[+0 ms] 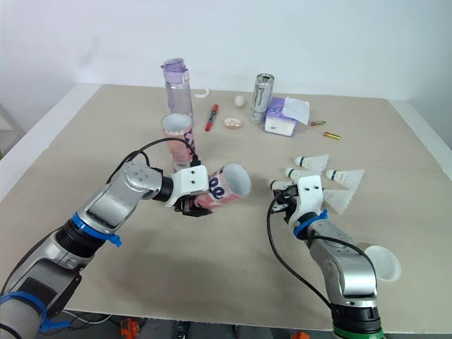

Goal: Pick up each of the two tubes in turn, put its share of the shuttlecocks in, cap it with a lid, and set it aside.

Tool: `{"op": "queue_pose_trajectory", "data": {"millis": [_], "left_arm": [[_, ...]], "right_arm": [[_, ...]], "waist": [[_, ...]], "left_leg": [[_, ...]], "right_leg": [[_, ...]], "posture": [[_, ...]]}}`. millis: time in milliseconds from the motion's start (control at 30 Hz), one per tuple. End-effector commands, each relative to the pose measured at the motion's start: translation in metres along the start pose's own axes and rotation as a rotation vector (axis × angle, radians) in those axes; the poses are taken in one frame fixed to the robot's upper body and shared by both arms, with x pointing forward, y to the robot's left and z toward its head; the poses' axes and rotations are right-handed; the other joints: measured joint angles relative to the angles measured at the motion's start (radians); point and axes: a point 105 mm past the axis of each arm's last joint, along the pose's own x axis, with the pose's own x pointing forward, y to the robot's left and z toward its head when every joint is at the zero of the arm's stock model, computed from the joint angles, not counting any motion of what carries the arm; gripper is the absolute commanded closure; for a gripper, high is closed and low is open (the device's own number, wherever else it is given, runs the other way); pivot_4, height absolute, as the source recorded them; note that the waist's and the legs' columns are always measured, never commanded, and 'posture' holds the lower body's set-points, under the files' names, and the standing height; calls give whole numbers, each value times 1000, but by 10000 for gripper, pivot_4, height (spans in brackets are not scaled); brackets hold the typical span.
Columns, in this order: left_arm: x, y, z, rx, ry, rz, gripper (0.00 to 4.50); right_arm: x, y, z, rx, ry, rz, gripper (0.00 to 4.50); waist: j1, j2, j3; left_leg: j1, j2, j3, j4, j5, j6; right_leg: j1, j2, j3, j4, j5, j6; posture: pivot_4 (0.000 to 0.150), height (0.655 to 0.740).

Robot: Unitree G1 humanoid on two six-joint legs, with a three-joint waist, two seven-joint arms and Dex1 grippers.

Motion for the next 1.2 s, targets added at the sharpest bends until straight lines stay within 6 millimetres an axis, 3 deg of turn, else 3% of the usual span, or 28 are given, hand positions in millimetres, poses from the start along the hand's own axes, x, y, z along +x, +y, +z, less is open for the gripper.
{"op": "queue_pose_trajectory", "data": {"millis": [33, 233, 367, 500, 567, 667, 800, 1200], "left_arm": [[3, 0, -8, -13, 30, 5, 13670], [2, 1, -11, -15, 36, 9, 13670], [1, 2, -11, -13, 36, 7, 13670], [2, 4, -10, -10, 33, 5, 13670], [3, 3, -9, -8, 31, -1, 13670], [5, 2, -9, -6, 28, -11, 13670], [5, 1, -9, -3, 27, -17, 13670], [3, 0, -9, -11, 28, -4, 13670]], "right_arm": [[1, -1, 11, -12, -42, -6, 44592], [-7, 9, 33, -93, -106, 71, 44592], [-27, 27, 72, -236, -215, 225, 44592], [-62, 44, 117, -591, -361, 444, 44592], [-76, 54, 118, -844, -364, 596, 44592], [-84, 57, 115, -1008, -355, 711, 44592], [-84, 62, 122, -1060, -384, 766, 44592], [-61, 71, 109, -1134, -342, 823, 44592]], "waist": [[0, 0, 0], [0, 0, 0], [0, 0, 0], [1, 3, 2], [0, 2, 2], [0, -1, 2], [0, -1, 2], [2, -1, 2]], "left_leg": [[0, 0, 0, 0, 0, 0], [0, 0, 0, 0, 0, 0], [0, 0, 0, 0, 0, 0], [0, 0, 0, 0, 0, 0], [1, -1, 1, 0, 0, 0], [2, 0, 0, 0, 0, 0], [3, 0, 1, -1, 0, 0], [2, -1, 1, 0, 0, 0]], "right_leg": [[0, 0, 0, 0, 0, 0], [0, 0, 0, 0, 0, 0], [0, 0, 1, 0, 0, 0], [0, 0, 0, 0, 0, 0], [1, -1, 1, -1, 0, 1], [3, 0, 0, -2, 0, 1], [2, 0, 1, -1, 1, 0], [2, -1, 1, -2, 0, 1]], "posture": [[1500, 7400], [1500, 7400], [1500, 7400], [1500, 7400], [1500, 7400], [1500, 7400], [1500, 7400], [1500, 7400]]}}
